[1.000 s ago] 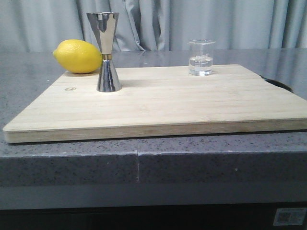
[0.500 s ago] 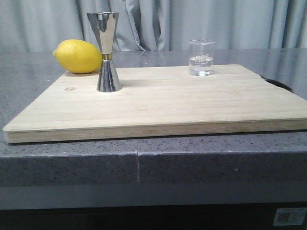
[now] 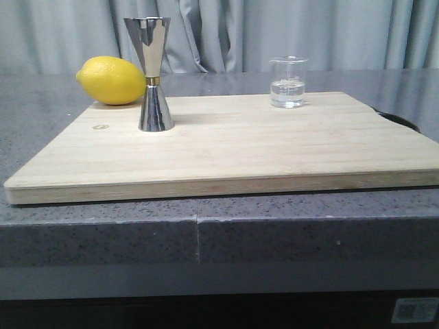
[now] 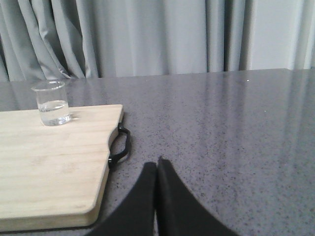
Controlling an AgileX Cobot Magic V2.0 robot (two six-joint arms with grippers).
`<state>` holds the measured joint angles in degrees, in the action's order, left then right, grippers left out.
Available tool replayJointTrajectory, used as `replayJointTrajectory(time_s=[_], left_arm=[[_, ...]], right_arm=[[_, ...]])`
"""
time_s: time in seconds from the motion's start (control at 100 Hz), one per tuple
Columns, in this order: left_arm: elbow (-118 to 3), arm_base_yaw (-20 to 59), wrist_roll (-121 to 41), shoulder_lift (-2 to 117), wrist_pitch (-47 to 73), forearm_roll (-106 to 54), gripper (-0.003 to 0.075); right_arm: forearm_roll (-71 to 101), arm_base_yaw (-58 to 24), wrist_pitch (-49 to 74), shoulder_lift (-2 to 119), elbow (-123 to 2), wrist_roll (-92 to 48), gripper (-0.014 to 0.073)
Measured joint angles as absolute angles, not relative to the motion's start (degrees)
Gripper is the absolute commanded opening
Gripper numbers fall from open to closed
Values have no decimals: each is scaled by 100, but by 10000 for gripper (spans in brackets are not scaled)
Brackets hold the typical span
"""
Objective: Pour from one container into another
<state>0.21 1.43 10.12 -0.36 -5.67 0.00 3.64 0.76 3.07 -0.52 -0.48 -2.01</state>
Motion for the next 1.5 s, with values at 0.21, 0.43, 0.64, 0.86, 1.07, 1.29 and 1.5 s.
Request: replayJointTrajectory(time_s=[0.21, 0.43, 0.64, 0.86, 1.07, 1.29, 1.5], left_arm=[[-593, 143, 1012, -36, 300, 0, -19], [-2078, 143, 1012, 565, 1138, 0, -19], [-3671, 143, 779, 2053, 2324, 0, -19], [-5378, 143, 151, 3757, 3121, 0, -19], [-6498, 143, -238, 4911, 3190, -195, -19], [-7100, 143, -1314, 5743, 3723, -1413, -18], [-7154, 146, -1919, 6183, 4106, -2153, -18]], right_arm=[[374, 76, 824, -52, -847, -201, -58], [392, 76, 1240, 406, -1895, -189, -58], [401, 76, 1640, 1593, -3014, -189, -58], [401, 76, 2284, 3061, -4283, -189, -58], [200, 76, 3011, 4293, -5443, -189, -58], [69, 76, 4032, 5409, -6553, -201, -58], [61, 76, 4261, 6047, -6977, -201, -58]])
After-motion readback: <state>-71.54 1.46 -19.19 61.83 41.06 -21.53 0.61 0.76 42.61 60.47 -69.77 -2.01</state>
